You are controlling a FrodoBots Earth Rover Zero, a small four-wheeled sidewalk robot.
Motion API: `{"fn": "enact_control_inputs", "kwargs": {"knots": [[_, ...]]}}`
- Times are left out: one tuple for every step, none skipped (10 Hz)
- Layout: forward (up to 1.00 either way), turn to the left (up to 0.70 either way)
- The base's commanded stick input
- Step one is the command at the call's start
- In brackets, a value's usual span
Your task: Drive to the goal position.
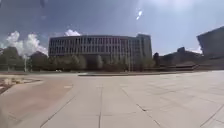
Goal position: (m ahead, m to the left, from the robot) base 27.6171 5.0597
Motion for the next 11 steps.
{"fn": "enact_control_inputs", "kwargs": {"knots": [[1.0, 0.27], [1.0, 0.2], [1.0, 0.06], [1.0, 0.0], [1.0, 0.0], [1.0, 0.0], [1.0, 0.0], [1.0, 0.0], [1.0, 0.27], [1.0, 0.27], [1.0, 0.27]]}}
